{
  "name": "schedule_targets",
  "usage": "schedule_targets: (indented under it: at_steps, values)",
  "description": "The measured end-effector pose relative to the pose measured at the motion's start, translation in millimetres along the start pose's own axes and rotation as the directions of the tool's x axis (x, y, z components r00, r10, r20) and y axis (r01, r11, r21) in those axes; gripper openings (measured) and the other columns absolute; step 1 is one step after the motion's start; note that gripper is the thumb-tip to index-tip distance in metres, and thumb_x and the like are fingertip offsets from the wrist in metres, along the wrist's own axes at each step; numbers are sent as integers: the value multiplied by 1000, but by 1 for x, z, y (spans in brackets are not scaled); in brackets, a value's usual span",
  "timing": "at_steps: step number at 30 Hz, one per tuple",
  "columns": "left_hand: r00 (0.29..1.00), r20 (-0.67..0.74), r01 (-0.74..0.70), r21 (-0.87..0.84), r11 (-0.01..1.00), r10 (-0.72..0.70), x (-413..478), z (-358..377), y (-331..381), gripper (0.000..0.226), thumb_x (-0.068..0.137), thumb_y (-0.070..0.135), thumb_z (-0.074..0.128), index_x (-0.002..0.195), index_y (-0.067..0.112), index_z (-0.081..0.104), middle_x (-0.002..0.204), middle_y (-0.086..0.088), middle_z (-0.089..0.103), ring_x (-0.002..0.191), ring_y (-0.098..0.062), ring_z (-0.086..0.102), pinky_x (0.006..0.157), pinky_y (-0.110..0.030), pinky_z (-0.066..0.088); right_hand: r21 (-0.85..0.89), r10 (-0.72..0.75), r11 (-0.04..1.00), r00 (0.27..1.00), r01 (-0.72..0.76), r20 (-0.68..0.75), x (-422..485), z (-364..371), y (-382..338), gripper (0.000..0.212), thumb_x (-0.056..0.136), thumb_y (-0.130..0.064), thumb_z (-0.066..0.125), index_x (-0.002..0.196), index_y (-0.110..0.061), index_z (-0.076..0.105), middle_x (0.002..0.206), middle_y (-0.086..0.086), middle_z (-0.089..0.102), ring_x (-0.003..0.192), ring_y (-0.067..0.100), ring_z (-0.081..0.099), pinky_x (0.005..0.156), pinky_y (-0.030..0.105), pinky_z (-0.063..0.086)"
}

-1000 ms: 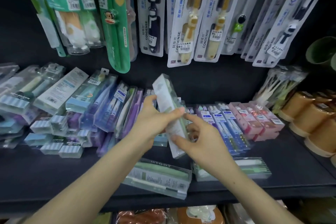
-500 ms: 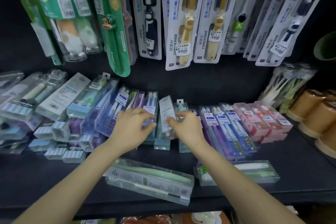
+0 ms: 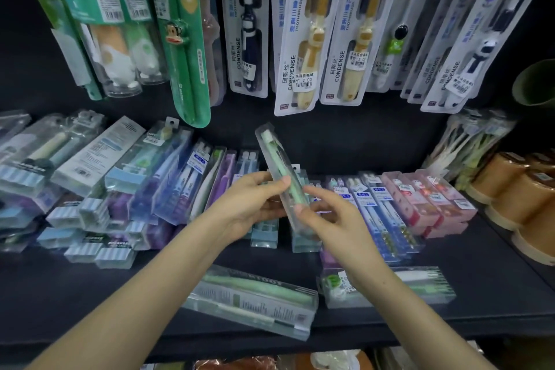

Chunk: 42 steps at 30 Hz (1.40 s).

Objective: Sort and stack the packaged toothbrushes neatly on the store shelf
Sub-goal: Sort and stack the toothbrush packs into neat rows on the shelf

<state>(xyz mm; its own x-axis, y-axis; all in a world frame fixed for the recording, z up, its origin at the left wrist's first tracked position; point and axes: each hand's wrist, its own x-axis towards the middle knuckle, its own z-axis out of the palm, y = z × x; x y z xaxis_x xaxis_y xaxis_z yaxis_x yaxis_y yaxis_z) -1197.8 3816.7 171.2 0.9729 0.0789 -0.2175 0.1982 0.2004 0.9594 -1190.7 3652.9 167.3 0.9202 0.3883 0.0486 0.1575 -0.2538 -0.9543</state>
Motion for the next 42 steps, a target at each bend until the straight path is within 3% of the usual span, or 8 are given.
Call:
schedule_targets:
  at_steps: [4,8,15,18,21,25,32,42]
  values:
    - [998,19,-56,254,966,53,-4,-8,5,27,96,30,55,114,13,65,106,-6,72,97,-19,69,81,-29,56,-137,-31,990,994,17,-105,8,4,-3,32,77,-37,72,108,-43,64,74,-11,58,65,6,56,69,31,50]
    - [914,-155,-135,754,643,374,-18,-32,6,30,94,26,58,123,19,60,102,9,63,92,-6,60,91,-27,48,-589,-177,807,969,41,-174,24,21,-3,44,76,-42,67,117,-29,67,90,-2,56,88,16,57,72,26,37]
    - [871,73,-272,895,352,486,-68,-65,-22,30,85,45,58,104,27,72,98,24,62,97,5,56,85,-4,34,-831,-137,554,990,44,-39,53,58,14,44,82,-51,63,107,-15,68,107,10,59,92,27,62,71,29,41]
    - [869,132,-298,910,290,477,-79,-68,-28,40,83,55,55,103,25,73,101,21,64,101,-3,57,94,-19,39,-875,-106,480,994,70,22,55,58,17,55,87,-63,52,100,-12,68,105,11,60,97,29,59,73,32,43]
    - [853,198,-323,927,190,484,-88,-67,-30,47,83,61,51,102,24,74,102,14,66,101,-10,58,92,-34,43,-806,-195,579,981,121,8,39,38,14,47,94,-54,45,98,-15,72,96,8,63,99,28,56,78,31,41]
    - [854,252,-354,923,153,454,-97,-59,-33,53,79,63,45,103,24,74,101,12,66,101,-12,56,91,-37,40,-666,-185,725,981,174,55,-1,-20,19,26,95,-34,53,81,-21,71,75,-7,61,81,20,56,68,30,39]
    - [834,342,-428,896,116,433,-97,-27,-47,57,79,63,46,107,21,72,102,7,68,100,-16,59,90,-34,38,-869,31,488,994,75,103,-46,-125,63,51,84,-39,70,130,-20,59,134,-1,56,124,19,51,102,31,38]
    - [872,318,-371,925,78,373,-95,-18,-53,73,74,79,39,122,30,63,117,14,61,112,-6,49,100,-30,30,-948,64,312,993,71,96,-48,-152,103,68,76,-53,71,135,-28,48,131,-9,50,122,15,46,98,29,32]
